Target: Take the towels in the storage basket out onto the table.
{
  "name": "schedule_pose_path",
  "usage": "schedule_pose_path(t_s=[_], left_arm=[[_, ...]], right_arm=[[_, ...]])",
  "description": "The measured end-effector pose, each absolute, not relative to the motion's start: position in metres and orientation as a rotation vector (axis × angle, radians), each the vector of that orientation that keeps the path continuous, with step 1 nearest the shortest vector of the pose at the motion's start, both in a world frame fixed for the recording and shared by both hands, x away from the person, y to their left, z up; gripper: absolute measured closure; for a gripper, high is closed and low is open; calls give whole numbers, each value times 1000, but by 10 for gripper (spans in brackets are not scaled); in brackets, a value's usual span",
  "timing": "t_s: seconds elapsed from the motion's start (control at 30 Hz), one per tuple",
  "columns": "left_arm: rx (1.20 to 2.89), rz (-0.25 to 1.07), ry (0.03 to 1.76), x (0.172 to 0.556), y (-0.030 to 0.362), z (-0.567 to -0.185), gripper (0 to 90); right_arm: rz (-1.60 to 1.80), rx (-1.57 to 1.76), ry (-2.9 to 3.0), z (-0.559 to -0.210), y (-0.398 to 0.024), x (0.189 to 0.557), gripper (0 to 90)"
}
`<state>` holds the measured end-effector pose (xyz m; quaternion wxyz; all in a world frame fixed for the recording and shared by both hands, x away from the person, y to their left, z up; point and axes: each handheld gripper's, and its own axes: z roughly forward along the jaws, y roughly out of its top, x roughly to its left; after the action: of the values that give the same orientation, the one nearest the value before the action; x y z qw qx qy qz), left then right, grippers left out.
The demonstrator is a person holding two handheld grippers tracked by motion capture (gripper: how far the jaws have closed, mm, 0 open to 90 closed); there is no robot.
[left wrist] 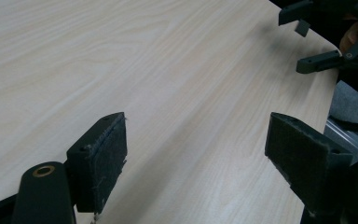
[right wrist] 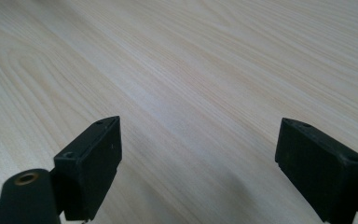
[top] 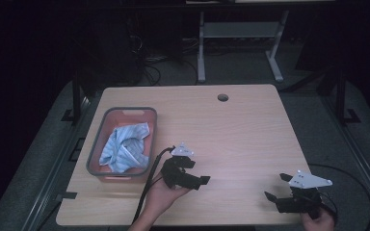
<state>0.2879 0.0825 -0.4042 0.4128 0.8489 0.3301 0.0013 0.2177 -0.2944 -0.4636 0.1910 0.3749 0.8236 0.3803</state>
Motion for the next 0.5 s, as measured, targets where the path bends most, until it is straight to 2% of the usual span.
schedule_pose_path(t_s=[0.5], left_arm=[[2188,8,852,320,94,-370,198]], right_arm=[[1067,1038,2321,-462,-293,218,140]])
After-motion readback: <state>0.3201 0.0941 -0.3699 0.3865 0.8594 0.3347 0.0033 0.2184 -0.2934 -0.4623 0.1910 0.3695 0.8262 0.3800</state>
